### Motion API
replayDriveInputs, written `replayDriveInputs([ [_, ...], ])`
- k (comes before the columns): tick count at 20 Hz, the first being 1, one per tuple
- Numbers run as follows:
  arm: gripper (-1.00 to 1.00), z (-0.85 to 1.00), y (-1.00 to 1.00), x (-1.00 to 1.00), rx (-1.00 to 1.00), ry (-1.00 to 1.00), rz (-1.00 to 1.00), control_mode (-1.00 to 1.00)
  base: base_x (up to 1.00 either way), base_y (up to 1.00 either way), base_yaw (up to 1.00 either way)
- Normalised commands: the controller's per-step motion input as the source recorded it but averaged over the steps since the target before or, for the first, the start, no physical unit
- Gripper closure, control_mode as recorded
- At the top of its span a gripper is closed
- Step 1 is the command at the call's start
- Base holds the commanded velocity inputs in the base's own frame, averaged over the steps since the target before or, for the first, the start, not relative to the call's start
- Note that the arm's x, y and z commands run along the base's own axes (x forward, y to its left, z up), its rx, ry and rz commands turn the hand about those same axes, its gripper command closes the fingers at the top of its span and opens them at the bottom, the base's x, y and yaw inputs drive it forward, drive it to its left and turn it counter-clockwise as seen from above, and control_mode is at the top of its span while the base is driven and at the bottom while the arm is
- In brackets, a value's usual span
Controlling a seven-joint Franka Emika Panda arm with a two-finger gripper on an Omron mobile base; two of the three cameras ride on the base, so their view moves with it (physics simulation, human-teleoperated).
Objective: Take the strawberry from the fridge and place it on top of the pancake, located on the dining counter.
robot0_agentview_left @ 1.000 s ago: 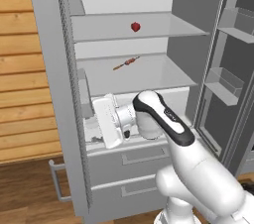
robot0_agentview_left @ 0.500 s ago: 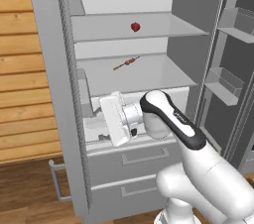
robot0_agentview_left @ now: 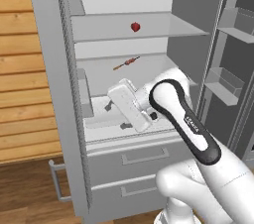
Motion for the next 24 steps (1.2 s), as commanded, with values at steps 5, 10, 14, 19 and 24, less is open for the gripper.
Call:
replayDriveInputs([
  [5,-1.0,0.23,-0.8,-0.17,-0.6,-0.18,-0.1,-1.0,0.0,0.0,0.0],
  [10,-1.0,0.06,-0.99,-0.1,-0.55,-0.07,-0.07,-1.0,0.0,0.0,0.0],
  [14,-1.0,0.0,-1.0,-0.02,-0.48,-0.06,-0.01,-1.0,0.0,0.0,0.0],
  [19,-1.0,-0.05,-0.69,0.0,-0.3,-0.04,0.0,-1.0,0.0,0.0,0.0],
  [24,-1.0,-0.05,-0.14,-0.32,0.1,-0.22,0.02,-1.0,0.0,0.0,0.0],
])
